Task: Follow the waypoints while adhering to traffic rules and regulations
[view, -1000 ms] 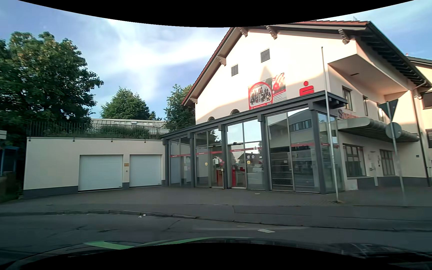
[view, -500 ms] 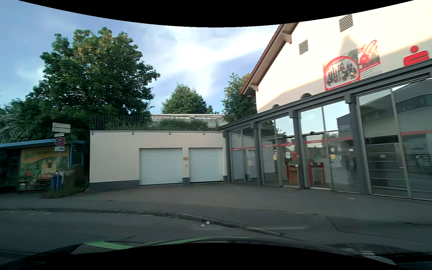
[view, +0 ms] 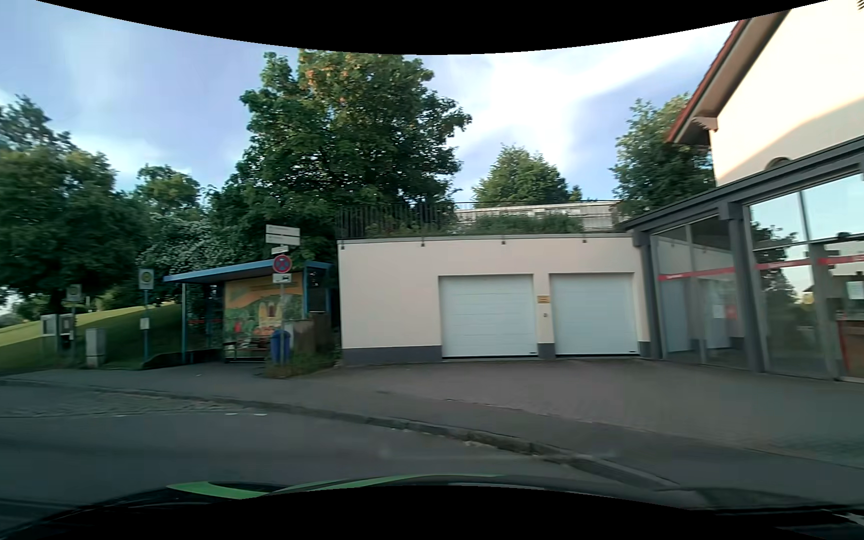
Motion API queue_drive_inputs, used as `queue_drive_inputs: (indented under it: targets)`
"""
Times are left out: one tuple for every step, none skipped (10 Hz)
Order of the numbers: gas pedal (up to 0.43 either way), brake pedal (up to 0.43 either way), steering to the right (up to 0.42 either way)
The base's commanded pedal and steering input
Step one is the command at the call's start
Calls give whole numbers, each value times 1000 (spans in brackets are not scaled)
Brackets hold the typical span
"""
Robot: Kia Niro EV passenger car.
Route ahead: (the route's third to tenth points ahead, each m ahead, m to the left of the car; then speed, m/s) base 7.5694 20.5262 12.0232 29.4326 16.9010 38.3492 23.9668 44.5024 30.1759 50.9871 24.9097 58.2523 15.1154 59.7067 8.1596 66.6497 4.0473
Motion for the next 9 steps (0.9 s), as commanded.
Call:
queue_drive_inputs:
  targets:
    - [87, 0, -737]
    - [87, 0, -734]
    - [87, 0, -735]
    - [87, 0, -733]
    - [98, 0, -726]
    - [98, 0, -711]
    - [98, 0, -699]
    - [98, 0, -693]
    - [110, 0, -683]
